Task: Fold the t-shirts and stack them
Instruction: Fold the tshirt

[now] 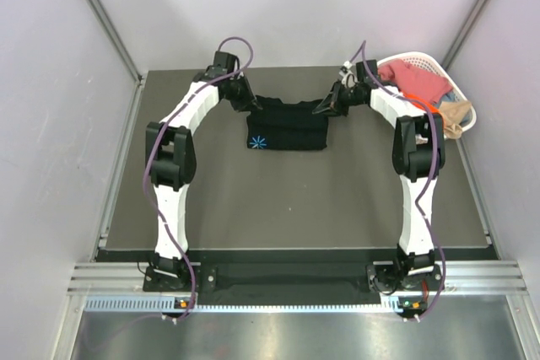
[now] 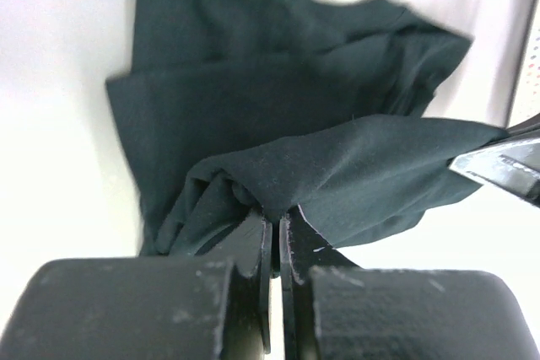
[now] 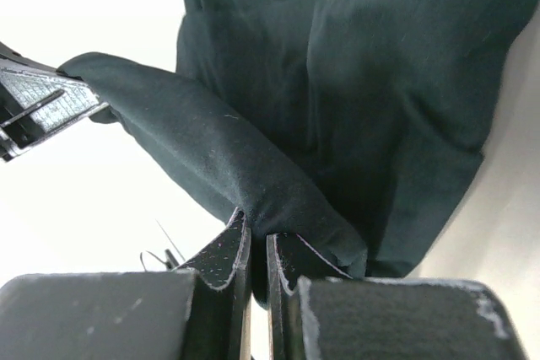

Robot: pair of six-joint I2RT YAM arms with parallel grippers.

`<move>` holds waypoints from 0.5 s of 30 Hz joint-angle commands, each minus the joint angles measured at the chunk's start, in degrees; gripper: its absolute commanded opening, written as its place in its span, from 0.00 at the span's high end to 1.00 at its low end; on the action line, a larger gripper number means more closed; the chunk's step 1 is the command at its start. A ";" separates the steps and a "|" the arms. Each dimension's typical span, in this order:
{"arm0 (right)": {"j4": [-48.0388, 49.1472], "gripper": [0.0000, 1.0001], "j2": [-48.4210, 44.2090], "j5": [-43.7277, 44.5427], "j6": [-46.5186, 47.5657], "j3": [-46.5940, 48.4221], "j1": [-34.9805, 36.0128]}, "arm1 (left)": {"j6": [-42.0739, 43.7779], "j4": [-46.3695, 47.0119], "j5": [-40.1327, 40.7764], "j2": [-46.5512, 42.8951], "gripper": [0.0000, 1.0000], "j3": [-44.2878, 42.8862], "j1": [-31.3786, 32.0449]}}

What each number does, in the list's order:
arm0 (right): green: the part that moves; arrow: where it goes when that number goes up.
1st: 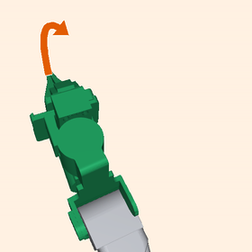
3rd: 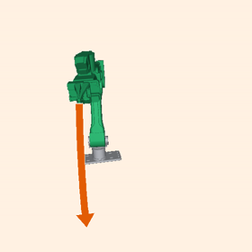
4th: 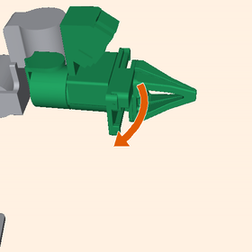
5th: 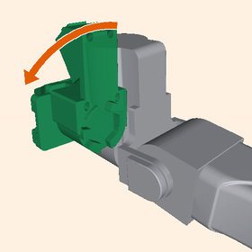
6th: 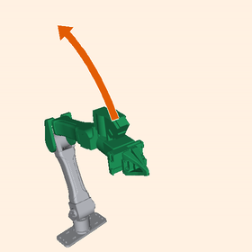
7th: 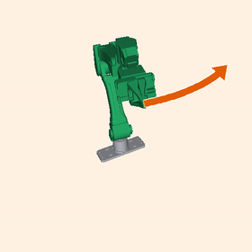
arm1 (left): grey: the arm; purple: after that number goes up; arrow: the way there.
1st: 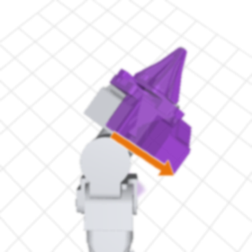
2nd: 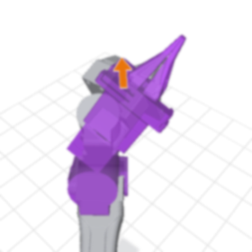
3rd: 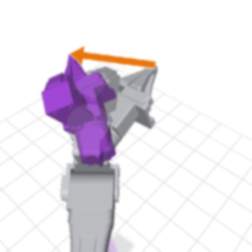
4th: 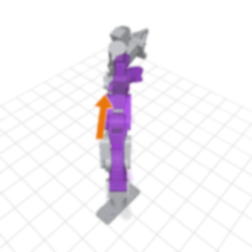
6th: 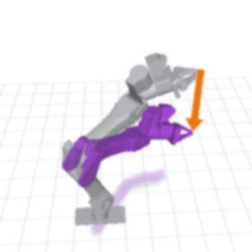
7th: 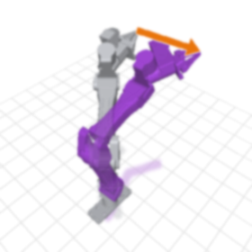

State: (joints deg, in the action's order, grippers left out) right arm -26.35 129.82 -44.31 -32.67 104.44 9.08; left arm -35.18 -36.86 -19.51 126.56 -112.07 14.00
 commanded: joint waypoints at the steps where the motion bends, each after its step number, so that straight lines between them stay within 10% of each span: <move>1: 3.06 0.98 2.09 -0.33 -1.61 3.39 -1.96 | -1.82 3.81 -0.53 2.54 1.00 -4.72 -0.99; 15: 0.77 0.95 7.90 -2.09 -1.44 9.37 -2.58 | -1.91 3.99 1.84 2.81 1.00 -1.49 -1.52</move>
State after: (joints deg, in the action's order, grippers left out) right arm -25.67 137.91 -45.80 -34.74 110.50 7.57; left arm -37.60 -34.46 -19.64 133.34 -114.93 13.56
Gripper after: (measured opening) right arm 0.051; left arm 0.030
